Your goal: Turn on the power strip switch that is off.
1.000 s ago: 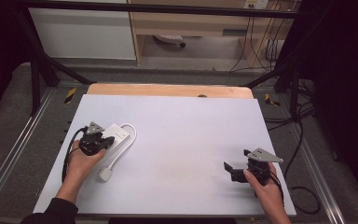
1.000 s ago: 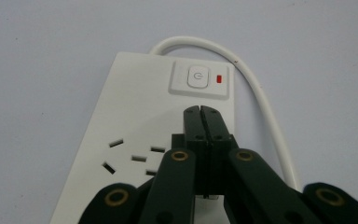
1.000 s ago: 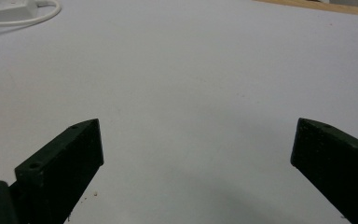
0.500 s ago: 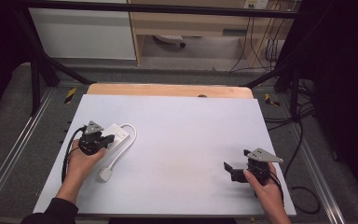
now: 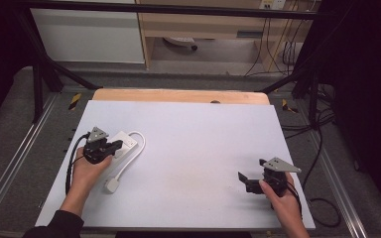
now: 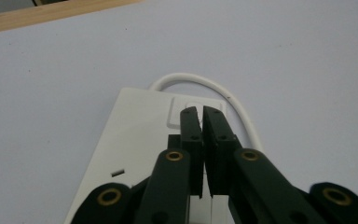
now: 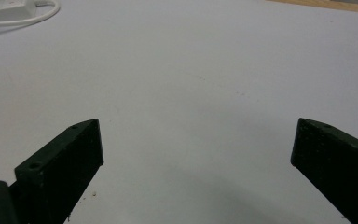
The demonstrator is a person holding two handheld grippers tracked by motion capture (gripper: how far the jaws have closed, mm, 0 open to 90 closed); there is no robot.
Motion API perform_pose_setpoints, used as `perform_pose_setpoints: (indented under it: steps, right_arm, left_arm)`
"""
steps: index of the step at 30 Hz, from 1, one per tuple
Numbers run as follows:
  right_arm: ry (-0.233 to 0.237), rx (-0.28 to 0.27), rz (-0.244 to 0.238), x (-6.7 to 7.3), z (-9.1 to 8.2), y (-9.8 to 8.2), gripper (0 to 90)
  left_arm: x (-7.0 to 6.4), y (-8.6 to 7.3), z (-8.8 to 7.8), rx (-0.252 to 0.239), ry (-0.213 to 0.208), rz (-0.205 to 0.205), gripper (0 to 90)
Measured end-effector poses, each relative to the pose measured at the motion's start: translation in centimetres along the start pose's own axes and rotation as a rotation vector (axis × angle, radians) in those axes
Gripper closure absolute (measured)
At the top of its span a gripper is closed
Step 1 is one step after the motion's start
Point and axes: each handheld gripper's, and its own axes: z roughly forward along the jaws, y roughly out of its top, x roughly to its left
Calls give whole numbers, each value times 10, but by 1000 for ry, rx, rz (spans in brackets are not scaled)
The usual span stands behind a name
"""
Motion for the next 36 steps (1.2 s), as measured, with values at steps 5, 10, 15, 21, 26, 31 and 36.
perform_pose_setpoints:
  steps: [5,10,15,21,26,31,36]
  right_arm:
    - [0,1,1,0,0,0,28]
    - [-1,3,-1,0,0,0,28]
    - [-2,3,-1,0,0,0,28]
    - [-2,3,3,-1,0,0,28]
    - [-1,3,-3,0,0,0,28]
    - [-1,4,-1,0,0,0,28]
    - [-1,1,2,0,0,0,28]
  left_arm:
    - [-2,3,-2,-41,4,10,784]
    - [-4,4,-2,-71,2,3,677]
    - [-4,7,-3,-99,20,-31,489]
    - [-6,10,-3,-133,23,-51,303]
    - [-8,11,-3,-163,9,-66,152]
    - [-7,12,-4,-173,6,-74,86]
    - [-8,13,-7,-208,3,-75,77]
